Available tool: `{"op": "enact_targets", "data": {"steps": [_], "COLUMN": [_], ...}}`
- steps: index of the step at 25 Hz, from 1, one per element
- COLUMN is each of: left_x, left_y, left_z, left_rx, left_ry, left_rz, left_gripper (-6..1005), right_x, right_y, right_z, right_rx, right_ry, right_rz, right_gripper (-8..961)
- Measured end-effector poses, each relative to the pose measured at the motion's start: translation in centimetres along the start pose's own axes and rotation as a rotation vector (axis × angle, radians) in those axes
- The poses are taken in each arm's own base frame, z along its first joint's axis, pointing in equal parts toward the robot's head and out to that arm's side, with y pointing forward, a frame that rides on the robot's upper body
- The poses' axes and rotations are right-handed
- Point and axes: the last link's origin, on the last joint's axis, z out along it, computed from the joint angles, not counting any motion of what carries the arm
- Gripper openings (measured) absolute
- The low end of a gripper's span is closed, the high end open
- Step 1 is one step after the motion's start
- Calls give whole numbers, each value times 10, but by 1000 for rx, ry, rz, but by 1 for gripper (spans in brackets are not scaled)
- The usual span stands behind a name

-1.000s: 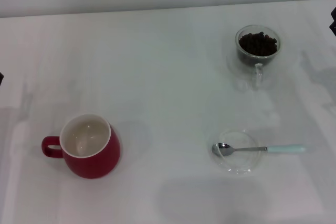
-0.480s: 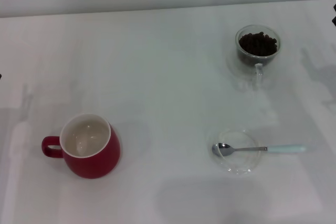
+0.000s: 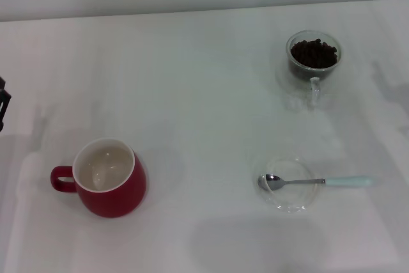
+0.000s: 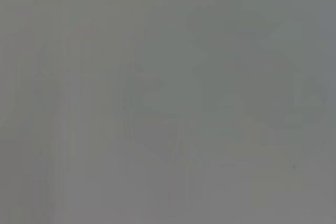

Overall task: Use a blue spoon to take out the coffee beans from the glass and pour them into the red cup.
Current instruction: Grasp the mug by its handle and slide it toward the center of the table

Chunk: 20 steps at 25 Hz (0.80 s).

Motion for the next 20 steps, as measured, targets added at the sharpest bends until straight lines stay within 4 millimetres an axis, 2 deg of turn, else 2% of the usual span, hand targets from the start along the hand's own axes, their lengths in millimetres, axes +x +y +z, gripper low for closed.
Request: {"op": "enact_targets", "data": {"steps": [3,6,11,15,16,20], "left_x": [-1,1,1,0,-1,-5], "left_y": [1,1,-12,-19,-21,-19], "left_z": [-8,-25,-58,-77,-86,-100], "left_rx": [-20,-41,13,43,52,37], "left_ry": [1,30,58,60,53,29], "left_rz": [-34,-34,-13,0,23,115], "left_gripper": [802,800,800,799,799,799], "right_x": [0,-2,-2,-5,-5,-6], "right_y": [0,1,1,3,5,6], "right_z": [0,-2,-1,3,6,9], "right_rx": [0,-6,-6,-15,-19,-24], "right_ry": [-3,-15,-18,-31,-35,-42], "right_rz": [0,5,6,7,9,8], "right_gripper": [858,858,858,858,858,858]}}
